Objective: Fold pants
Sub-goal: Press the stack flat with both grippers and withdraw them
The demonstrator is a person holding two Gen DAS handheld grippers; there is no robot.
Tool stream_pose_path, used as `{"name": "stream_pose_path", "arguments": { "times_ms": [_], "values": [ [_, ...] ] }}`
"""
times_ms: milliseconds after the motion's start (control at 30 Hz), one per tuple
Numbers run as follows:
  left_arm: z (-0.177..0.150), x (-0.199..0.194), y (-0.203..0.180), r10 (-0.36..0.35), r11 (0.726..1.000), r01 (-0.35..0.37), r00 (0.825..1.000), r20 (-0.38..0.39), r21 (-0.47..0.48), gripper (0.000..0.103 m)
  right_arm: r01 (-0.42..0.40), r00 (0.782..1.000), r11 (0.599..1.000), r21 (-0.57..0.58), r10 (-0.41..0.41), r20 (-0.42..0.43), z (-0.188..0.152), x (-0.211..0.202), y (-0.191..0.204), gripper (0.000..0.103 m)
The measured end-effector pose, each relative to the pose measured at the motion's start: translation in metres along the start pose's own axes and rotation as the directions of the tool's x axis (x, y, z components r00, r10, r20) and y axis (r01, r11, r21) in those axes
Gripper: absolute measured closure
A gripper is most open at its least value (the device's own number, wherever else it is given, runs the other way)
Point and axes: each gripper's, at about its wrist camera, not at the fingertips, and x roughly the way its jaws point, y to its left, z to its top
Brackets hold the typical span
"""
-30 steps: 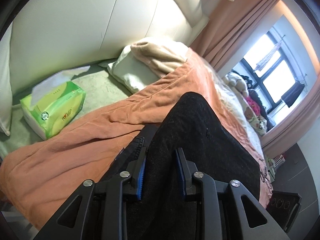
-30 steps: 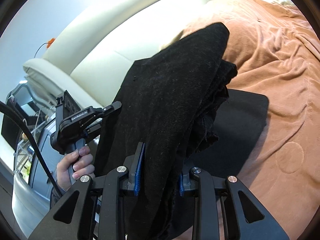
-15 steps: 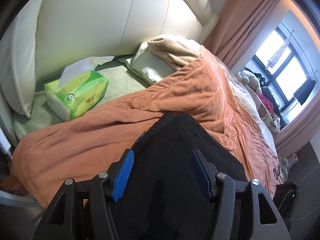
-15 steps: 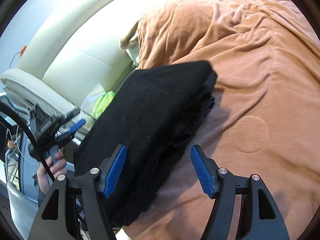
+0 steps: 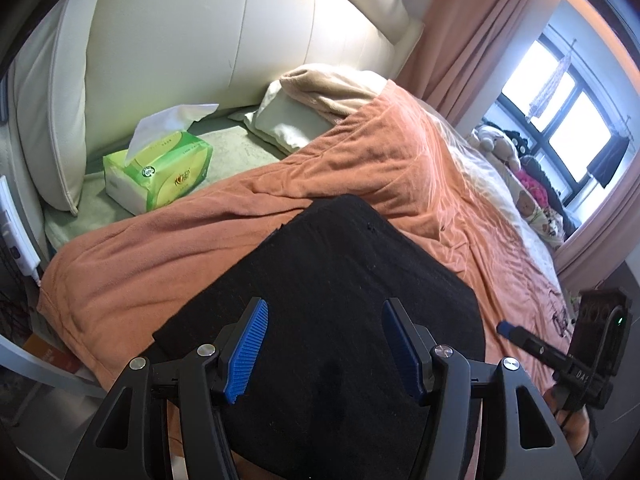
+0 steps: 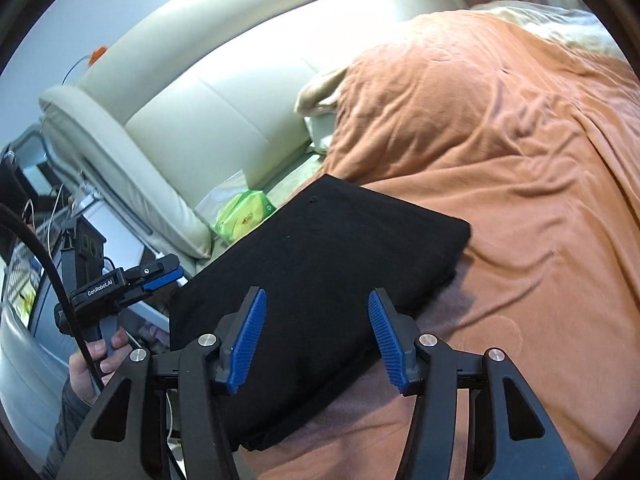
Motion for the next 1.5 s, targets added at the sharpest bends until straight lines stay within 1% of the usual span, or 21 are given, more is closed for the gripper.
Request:
{"name": "stream_pose_path", "arguments": {
  "times_ms": [67, 167, 233, 333, 400, 533, 667, 733, 833, 967, 1033, 1100, 1167, 1267, 1300, 1333, 1400, 1467, 1500],
  "values": [
    [-0.004, 0.006, -0.003, 0.009, 1.000, -0.008, 1.000, -0.012, 0.013, 0.041, 0.002, 1.000, 0.999, -0.054, -0.003, -0.013, 0.004, 0.009, 0.008, 0.051],
    [-0.012, 0.016, -0.002, 0.066, 0.998, -0.065, 0.997, -0.031, 0.027, 0.041, 0.013, 1.000, 0.994, -0.110, -0.016, -0.027, 0.008, 0.025, 0.014, 0.052],
    [-0.017, 0.023, 0.001, 0.082, 0.996, -0.080, 0.996, -0.043, 0.029, 0.041, 0.014, 0.999, 0.991, -0.134, -0.020, -0.043, 0.008, 0.038, 0.017, 0.058],
    [-0.024, 0.029, 0.006, 0.098, 0.995, -0.097, 0.994, -0.051, 0.025, 0.041, 0.017, 0.996, 0.983, -0.183, -0.034, -0.087, 0.003, 0.056, 0.018, 0.058],
    [-0.030, 0.030, 0.008, 0.099, 0.995, -0.097, 0.993, -0.060, 0.027, 0.041, 0.022, 0.994, 0.975, -0.220, -0.045, -0.099, -0.004, 0.064, 0.017, 0.058],
    [-0.043, 0.034, 0.007, 0.123, 0.992, -0.120, 0.989, -0.079, 0.049, 0.041, 0.005, 0.990, 0.964, -0.267, -0.042, -0.132, -0.015, 0.070, 0.017, 0.058],
    [-0.052, 0.029, 0.005, 0.126, 0.992, -0.124, 0.989, -0.072, 0.030, 0.041, 0.050, 0.984, 0.931, -0.360, -0.108, -0.144, -0.025, 0.073, 0.026, 0.058],
    [-0.058, 0.026, 0.003, 0.132, 0.991, -0.130, 0.989, -0.073, 0.026, 0.041, 0.062, 0.982, 0.925, -0.375, -0.124, -0.144, -0.027, 0.071, 0.028, 0.058],
    [-0.067, 0.019, -0.003, 0.145, 0.989, -0.143, 0.987, -0.074, 0.040, 0.041, 0.076, 0.979, 0.926, -0.369, -0.140, -0.150, -0.029, 0.068, 0.030, 0.058],
    [-0.081, 0.009, -0.010, 0.144, 0.989, -0.141, 0.985, -0.092, 0.037, 0.041, 0.112, 0.970, 0.916, -0.384, -0.184, -0.157, -0.035, 0.059, 0.035, 0.058],
    [-0.084, 0.002, -0.016, 0.147, 0.988, -0.142, 0.985, -0.094, 0.054, 0.041, 0.115, 0.970, 0.926, -0.359, -0.182, -0.158, -0.033, 0.047, 0.035, 0.058],
    [-0.084, -0.007, -0.023, 0.136, 0.990, -0.131, 0.987, -0.085, 0.059, 0.041, 0.131, 0.973, 0.932, -0.338, -0.187, -0.138, -0.031, 0.031, 0.034, 0.058],
    [-0.083, -0.016, -0.034, 0.132, 0.989, -0.126, 0.989, -0.068, 0.076, 0.041, 0.165, 0.971, 0.929, -0.332, -0.212, -0.112, -0.028, 0.015, 0.034, 0.058],
    [-0.084, -0.026, -0.053, 0.130, 0.987, -0.124, 0.990, -0.056, 0.107, 0.040, 0.195, 0.969, 0.923, -0.331, -0.234, -0.080, -0.026, -0.008, 0.037, 0.058],
    [-0.084, -0.028, -0.059, 0.117, 0.988, -0.110, 0.992, -0.056, 0.110, 0.040, 0.208, 0.967, 0.920, -0.332, -0.245, -0.072, -0.026, -0.015, 0.038, 0.057],
    [-0.084, -0.029, -0.064, 0.107, 0.989, -0.100, 0.992, -0.059, 0.108, 0.040, 0.227, 0.964, 0.916, -0.332, -0.260, -0.058, -0.027, -0.024, 0.040, 0.054],
    [-0.084, -0.033, -0.077, 0.115, 0.987, -0.108, 0.992, -0.054, 0.118, 0.040, 0.246, 0.962, 0.914, -0.322, -0.272, -0.036, -0.028, -0.040, 0.042, 0.048],
    [-0.085, -0.039, -0.090, 0.109, 0.986, -0.102, 0.993, -0.044, 0.131, 0.040, 0.248, 0.964, 0.920, -0.305, -0.267, -0.021, -0.031, -0.056, 0.045, 0.034],
    [-0.086, -0.043, -0.097, 0.100, 0.987, -0.094, 0.994, -0.040, 0.132, 0.040, 0.251, 0.964, 0.920, -0.301, -0.267, -0.015, -0.032, -0.064, 0.046, 0.031]
  ]
}}
